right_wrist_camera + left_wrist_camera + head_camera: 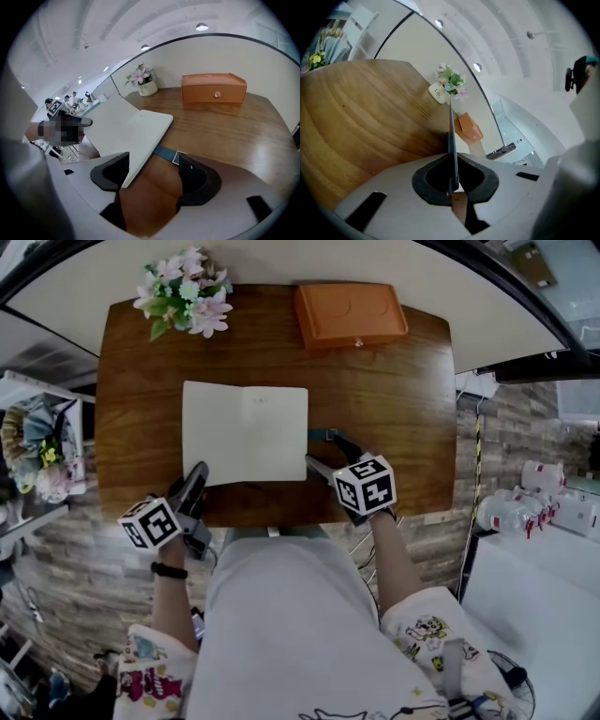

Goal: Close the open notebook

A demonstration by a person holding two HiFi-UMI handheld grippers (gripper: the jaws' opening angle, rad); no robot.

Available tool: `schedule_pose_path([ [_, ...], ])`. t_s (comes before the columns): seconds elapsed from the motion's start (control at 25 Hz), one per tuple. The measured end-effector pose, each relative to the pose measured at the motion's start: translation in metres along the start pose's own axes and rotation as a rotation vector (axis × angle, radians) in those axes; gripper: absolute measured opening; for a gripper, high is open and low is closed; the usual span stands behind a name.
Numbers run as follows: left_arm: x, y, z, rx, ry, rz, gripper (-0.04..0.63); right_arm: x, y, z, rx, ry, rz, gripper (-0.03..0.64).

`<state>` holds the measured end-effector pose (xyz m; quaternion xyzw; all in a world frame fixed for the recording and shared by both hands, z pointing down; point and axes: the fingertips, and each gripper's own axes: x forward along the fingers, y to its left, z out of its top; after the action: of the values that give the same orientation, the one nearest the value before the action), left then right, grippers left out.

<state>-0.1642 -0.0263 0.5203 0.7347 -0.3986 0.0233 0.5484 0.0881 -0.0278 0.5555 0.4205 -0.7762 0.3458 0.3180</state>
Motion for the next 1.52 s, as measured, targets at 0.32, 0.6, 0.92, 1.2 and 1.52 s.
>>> schedule_pose_path([
  [0.32,0.001,-0.012,0.0,0.066,-0.009,0.021,0.006,-0.009,-0.001,0.006,0.026,-0.041,-0.003,0.325],
  [0.6,0.003,-0.032,-0.002,0.182,-0.011,0.029,0.006,-0.019,0.002,0.01,0.078,-0.087,0.022,0.322],
  [0.92,0.012,-0.05,0.001,0.29,-0.004,0.065,0.074,-0.036,-0.005,0.019,0.099,-0.171,-0.011,0.122],
  [1.2,0.028,-0.074,0.002,0.4,0.015,0.055,0.116,-0.05,-0.007,0.018,0.148,-0.213,-0.009,0.061],
  [1.52,0.05,-0.095,-0.005,0.553,0.051,0.057,0.183,-0.062,-0.015,0.003,0.19,-0.217,-0.018,0.054],
])
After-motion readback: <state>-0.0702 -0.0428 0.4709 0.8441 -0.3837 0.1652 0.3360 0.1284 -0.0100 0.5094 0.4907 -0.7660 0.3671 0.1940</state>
